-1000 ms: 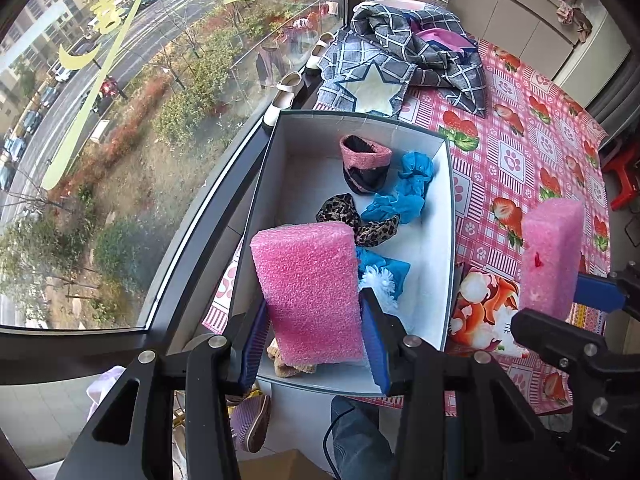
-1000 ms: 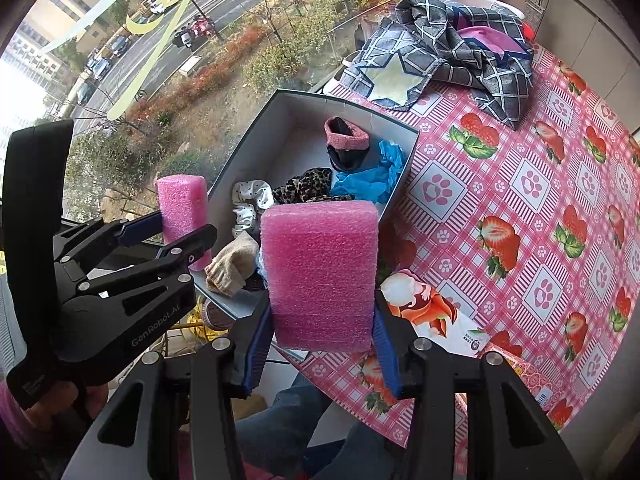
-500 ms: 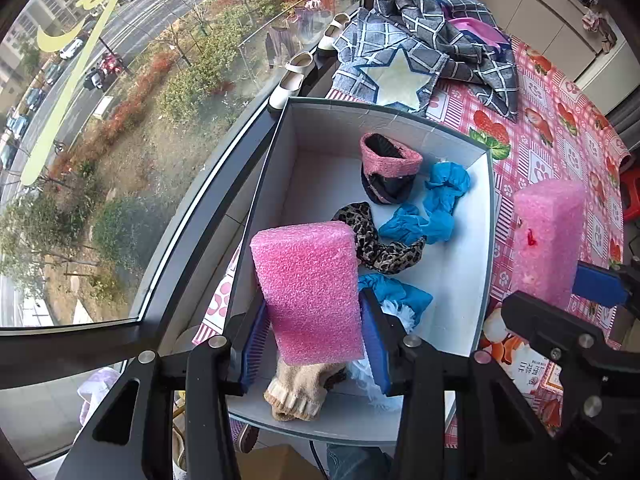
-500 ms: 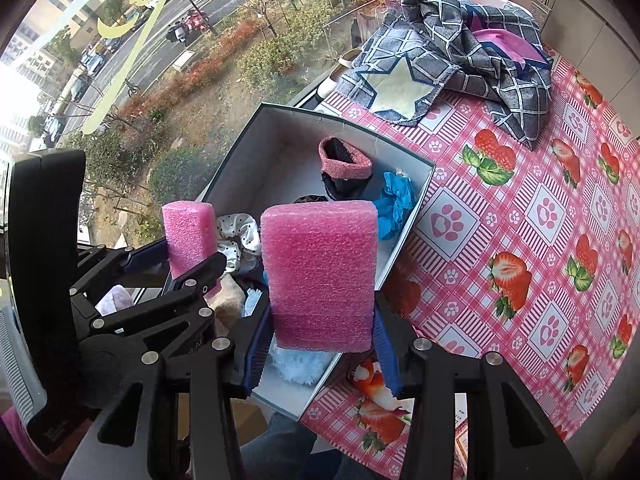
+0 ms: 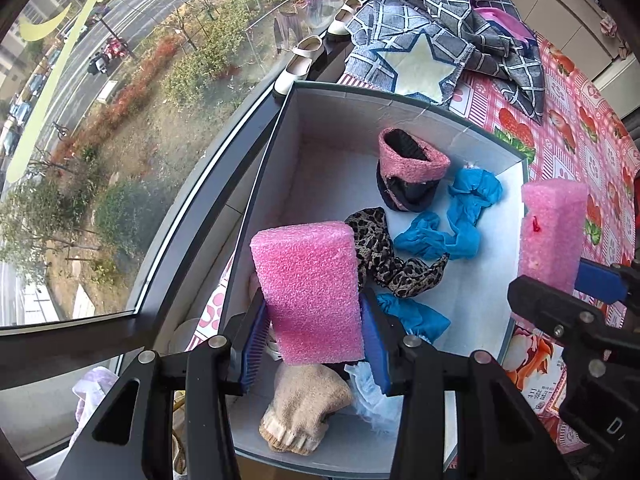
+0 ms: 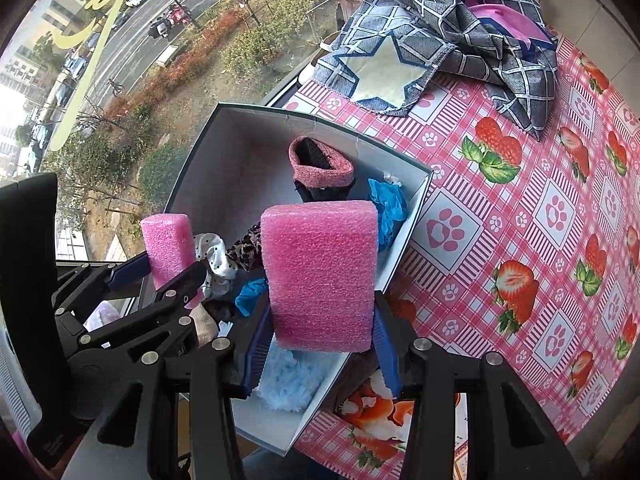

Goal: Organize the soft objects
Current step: 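Lower both tools into the box and open them, releasing the pink sponges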

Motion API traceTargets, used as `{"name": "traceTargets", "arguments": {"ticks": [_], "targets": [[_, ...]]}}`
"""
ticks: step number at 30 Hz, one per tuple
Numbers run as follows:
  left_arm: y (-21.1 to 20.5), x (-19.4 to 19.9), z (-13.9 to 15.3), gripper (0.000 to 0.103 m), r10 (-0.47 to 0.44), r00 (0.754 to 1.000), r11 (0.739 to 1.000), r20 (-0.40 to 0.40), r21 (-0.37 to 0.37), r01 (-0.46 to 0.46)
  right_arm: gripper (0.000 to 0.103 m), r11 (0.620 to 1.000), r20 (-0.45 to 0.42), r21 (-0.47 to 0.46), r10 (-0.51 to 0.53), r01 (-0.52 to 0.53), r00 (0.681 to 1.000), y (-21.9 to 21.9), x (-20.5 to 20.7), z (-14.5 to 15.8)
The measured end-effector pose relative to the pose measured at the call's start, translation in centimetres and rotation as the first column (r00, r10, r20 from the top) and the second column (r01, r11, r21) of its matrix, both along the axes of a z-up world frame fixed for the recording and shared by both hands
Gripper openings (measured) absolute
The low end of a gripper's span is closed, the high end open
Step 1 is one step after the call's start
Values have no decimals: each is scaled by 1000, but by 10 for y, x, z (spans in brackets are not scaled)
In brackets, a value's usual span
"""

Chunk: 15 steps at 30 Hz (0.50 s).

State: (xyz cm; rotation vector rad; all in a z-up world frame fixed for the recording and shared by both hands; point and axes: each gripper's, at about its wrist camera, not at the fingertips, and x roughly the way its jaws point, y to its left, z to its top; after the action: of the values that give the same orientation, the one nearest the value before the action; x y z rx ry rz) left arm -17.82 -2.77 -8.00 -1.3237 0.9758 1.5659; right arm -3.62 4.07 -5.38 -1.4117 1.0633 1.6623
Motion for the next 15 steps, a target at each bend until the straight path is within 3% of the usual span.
{"name": "traceTargets", "arguments": {"ticks": [15], "targets": [[13, 0, -19, 48, 3, 1000, 1000, 29, -27, -3, 47, 999, 19, -31, -45, 45, 999, 21, 0, -21]]}}
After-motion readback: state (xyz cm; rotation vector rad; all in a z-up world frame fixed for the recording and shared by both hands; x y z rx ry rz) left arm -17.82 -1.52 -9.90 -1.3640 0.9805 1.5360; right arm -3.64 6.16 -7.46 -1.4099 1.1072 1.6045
